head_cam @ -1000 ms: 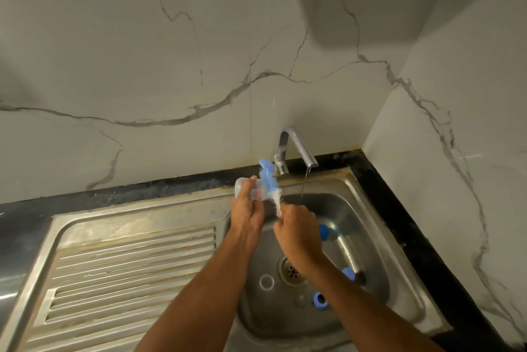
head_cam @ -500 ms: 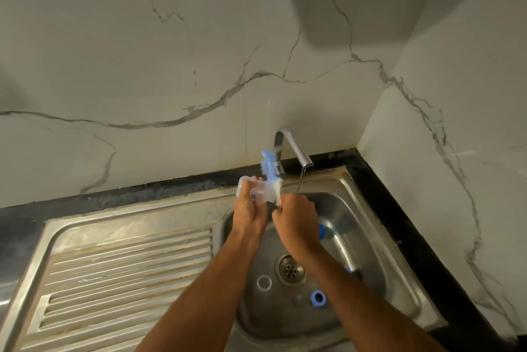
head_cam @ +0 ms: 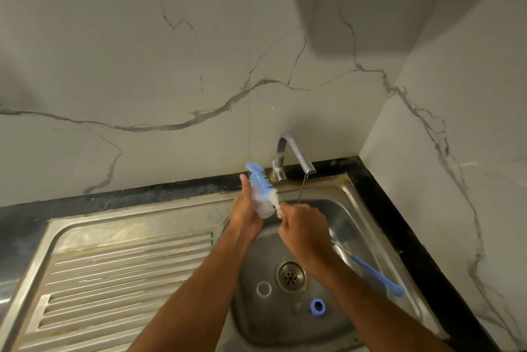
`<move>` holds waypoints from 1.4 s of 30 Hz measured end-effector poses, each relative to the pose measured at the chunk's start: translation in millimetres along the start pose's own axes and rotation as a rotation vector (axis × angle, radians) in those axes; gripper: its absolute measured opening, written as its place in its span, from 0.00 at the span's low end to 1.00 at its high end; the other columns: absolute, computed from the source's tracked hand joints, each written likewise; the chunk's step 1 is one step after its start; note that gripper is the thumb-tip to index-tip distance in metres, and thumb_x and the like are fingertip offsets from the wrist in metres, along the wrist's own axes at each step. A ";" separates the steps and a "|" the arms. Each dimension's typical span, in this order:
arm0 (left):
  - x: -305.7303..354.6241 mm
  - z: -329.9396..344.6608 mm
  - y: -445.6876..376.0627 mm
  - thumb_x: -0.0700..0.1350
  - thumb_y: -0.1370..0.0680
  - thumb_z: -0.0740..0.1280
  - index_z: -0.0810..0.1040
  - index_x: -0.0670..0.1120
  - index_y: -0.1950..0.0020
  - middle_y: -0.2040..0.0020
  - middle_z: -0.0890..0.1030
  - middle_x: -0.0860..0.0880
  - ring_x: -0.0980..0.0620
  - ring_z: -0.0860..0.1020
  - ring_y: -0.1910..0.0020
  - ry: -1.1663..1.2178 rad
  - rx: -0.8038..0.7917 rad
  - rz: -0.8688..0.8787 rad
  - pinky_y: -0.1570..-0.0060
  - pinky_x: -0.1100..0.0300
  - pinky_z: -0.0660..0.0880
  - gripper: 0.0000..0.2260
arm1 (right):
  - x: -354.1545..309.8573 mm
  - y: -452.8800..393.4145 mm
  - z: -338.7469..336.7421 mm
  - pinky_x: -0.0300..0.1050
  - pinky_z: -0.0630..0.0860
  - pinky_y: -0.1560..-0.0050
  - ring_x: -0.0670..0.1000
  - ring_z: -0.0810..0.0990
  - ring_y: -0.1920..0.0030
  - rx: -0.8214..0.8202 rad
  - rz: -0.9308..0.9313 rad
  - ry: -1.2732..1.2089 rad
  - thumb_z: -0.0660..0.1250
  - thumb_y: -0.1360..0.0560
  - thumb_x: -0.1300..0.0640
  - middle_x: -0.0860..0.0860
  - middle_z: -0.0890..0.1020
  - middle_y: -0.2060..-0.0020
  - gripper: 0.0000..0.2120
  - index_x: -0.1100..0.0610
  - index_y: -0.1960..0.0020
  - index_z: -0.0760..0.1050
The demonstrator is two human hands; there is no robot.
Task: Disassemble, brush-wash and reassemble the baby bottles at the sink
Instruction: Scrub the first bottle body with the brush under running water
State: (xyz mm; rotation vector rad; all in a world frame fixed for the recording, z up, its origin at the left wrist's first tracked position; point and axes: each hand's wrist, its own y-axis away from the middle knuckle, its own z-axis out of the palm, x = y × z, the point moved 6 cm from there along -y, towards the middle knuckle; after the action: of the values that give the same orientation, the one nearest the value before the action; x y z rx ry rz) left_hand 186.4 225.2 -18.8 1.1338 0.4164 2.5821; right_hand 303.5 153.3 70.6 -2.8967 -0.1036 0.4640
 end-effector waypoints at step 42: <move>-7.8 -12.4 2.6 0.65 0.18 0.51 0.73 0.40 0.30 0.42 0.82 0.38 0.43 0.82 0.52 0.064 0.226 -0.073 0.56 0.50 0.79 0.32 | 7.2 11.6 19.3 0.27 0.58 0.72 0.42 0.75 0.69 -0.020 0.041 -0.072 0.66 0.23 0.61 0.49 0.83 0.63 0.04 0.56 0.52 0.79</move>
State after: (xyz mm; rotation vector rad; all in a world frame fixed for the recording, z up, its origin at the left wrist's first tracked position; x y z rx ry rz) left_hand 181.8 218.1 -31.0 1.0858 0.7665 2.5611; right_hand 304.6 146.4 48.1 -2.9066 -0.0603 0.5773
